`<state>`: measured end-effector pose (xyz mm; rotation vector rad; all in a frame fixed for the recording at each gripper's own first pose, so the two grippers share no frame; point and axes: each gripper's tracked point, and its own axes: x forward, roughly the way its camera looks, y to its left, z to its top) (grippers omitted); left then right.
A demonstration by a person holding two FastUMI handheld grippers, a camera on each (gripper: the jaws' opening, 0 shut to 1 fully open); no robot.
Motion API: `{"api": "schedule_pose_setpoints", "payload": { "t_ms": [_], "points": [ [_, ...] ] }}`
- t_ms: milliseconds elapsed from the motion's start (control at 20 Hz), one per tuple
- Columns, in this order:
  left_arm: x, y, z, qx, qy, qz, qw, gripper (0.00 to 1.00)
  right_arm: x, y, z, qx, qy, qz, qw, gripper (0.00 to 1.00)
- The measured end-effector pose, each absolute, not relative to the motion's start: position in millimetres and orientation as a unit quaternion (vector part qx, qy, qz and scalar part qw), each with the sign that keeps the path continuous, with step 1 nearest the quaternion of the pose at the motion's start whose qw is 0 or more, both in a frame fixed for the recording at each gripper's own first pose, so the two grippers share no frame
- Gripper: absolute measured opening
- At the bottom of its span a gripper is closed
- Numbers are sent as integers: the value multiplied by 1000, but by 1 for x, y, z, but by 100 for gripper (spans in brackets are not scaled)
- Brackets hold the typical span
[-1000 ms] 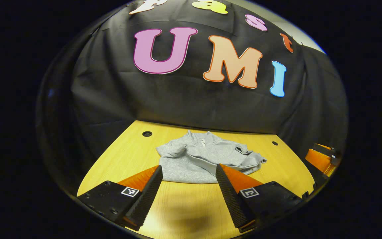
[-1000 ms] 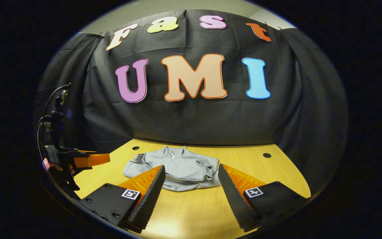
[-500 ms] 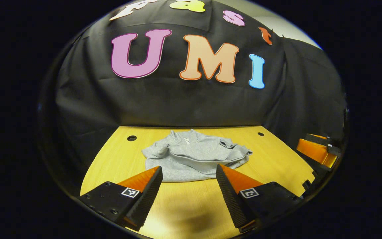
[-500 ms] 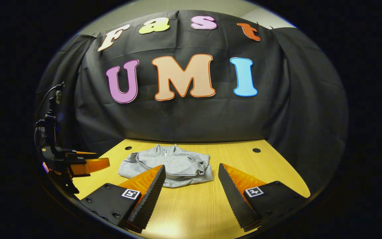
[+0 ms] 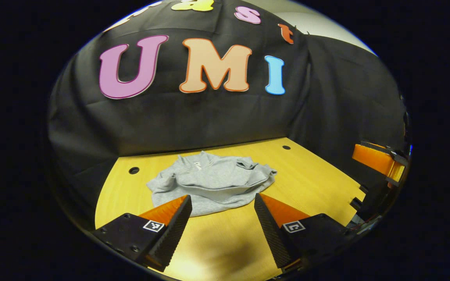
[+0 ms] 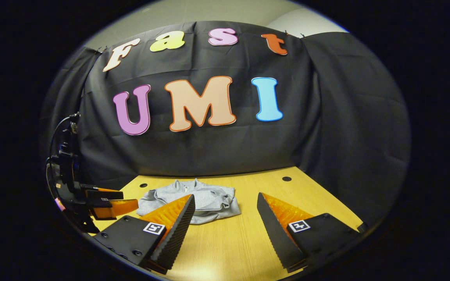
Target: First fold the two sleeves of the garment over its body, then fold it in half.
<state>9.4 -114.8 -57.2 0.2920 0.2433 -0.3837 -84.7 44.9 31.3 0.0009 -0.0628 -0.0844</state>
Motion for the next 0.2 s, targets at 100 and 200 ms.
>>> {"api": "schedule_pose_setpoints", "payload": {
  "t_ms": [100,200],
  "points": [
    [7,-136,-63,137,128,-220,957,93,-97,33,25,8,-25,-67,997,98],
    [3,-156,-62,127,124,-249,952,93,-110,24,22,23,-24,-88,996,98]
  ]
}}
